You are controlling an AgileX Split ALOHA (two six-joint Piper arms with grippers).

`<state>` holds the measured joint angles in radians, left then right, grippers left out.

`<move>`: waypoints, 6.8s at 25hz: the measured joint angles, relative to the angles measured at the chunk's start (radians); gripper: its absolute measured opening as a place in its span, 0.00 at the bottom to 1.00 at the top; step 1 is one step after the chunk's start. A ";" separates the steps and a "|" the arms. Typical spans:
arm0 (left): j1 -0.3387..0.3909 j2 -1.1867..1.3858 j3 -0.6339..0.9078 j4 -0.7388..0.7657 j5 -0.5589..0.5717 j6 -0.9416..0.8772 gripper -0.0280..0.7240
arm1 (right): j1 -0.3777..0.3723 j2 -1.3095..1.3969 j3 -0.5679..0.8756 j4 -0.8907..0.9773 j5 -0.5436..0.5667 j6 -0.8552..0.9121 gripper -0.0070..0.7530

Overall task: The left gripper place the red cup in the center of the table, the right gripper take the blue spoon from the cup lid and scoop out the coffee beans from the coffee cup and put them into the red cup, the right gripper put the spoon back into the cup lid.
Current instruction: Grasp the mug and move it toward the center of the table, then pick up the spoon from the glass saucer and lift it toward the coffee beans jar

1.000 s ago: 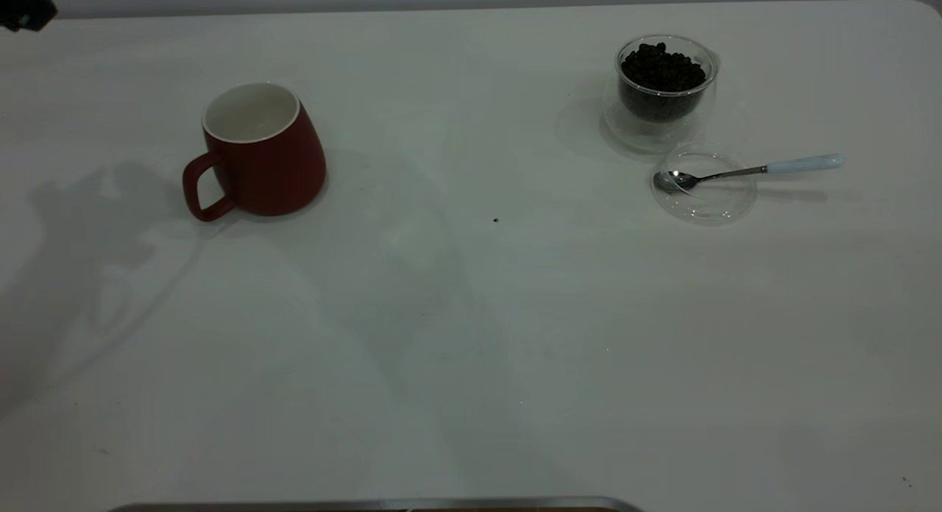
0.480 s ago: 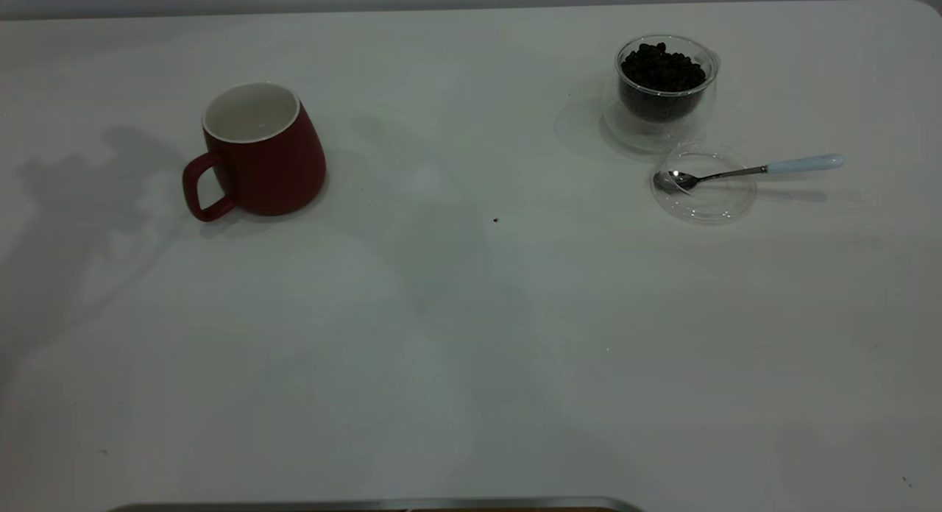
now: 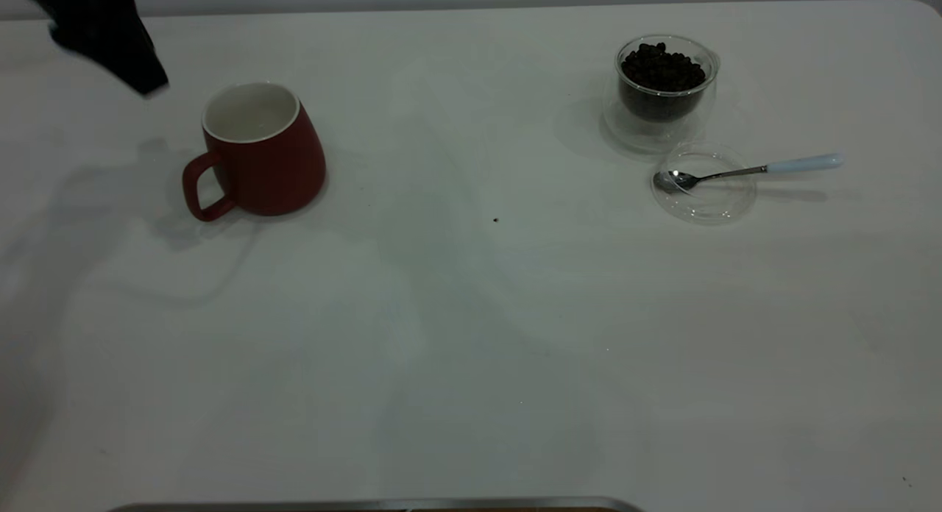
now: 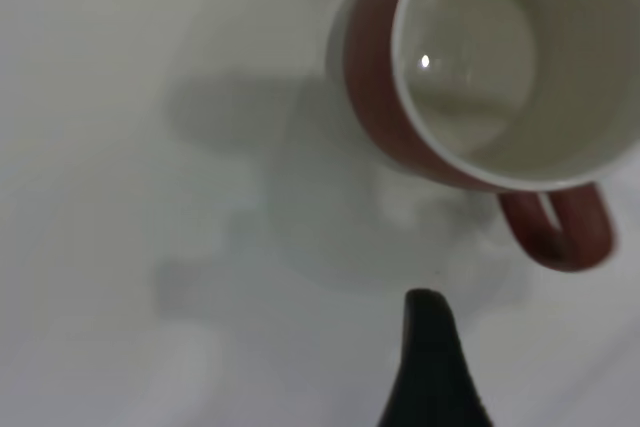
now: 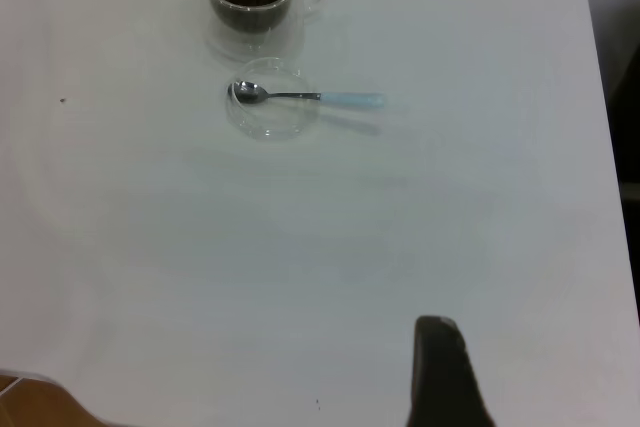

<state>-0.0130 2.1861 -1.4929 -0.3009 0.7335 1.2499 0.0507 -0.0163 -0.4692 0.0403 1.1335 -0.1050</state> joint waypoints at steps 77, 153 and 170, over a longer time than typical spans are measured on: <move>-0.228 0.146 -0.049 0.047 -0.126 0.209 0.67 | 0.000 0.000 0.000 -0.001 0.000 0.000 0.66; 0.029 -2.206 1.006 0.217 0.410 -1.163 0.67 | 0.000 0.000 0.000 -0.001 0.000 0.000 0.66; 0.013 -2.207 1.006 0.217 0.410 -1.163 0.67 | 0.000 0.000 0.000 0.017 0.000 0.001 0.66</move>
<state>0.0000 -0.0205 -0.4869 -0.0841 1.1431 0.0866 0.0507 -0.0163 -0.4692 0.0568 1.1335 -0.1040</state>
